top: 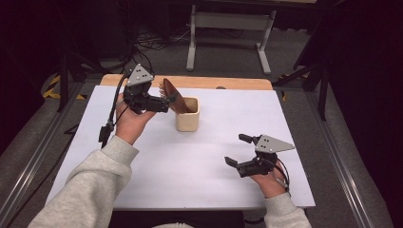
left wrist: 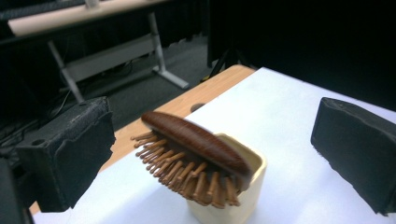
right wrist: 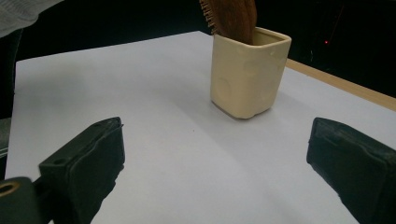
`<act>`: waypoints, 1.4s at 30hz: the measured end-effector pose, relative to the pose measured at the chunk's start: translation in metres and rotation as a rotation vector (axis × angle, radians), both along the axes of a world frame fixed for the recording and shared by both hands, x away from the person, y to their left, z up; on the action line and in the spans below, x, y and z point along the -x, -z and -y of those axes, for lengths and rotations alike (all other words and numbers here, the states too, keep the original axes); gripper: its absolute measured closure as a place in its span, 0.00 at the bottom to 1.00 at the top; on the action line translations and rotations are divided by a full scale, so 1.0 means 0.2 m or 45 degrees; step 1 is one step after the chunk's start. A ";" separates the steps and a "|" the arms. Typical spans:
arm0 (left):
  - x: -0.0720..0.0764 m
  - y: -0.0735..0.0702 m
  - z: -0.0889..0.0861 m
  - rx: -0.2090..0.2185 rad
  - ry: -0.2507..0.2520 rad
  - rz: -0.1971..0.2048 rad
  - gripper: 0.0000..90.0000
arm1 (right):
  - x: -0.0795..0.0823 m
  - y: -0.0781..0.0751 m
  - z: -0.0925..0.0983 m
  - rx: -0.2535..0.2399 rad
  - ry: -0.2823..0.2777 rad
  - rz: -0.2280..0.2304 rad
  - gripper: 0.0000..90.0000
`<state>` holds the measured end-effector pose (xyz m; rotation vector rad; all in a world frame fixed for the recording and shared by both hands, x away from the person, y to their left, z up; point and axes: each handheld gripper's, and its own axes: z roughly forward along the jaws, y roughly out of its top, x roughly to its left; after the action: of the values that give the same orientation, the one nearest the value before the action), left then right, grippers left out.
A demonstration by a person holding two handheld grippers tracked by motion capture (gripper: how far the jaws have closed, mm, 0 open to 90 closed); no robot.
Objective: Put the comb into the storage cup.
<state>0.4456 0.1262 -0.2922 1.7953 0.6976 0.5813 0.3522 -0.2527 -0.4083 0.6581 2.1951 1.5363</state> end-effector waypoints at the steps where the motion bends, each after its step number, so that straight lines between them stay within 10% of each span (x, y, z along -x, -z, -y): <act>1: 0.01 -0.01 -0.01 0.004 0.003 0.013 0.01 | 0.00 0.00 0.00 -0.003 0.001 0.000 0.05; 20: 0.25 0.02 -0.19 0.026 0.099 0.082 0.00 | 0.01 -0.02 0.01 0.005 0.000 0.021 0.05; 42: 0.44 0.34 -0.50 0.128 0.056 0.056 0.00 | 0.02 -0.02 0.01 0.052 -0.008 0.048 0.04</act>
<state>0.3584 0.2264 -0.3604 1.6953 0.6445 0.5453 0.3481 -0.2557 -0.4041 0.6053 2.1969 1.4910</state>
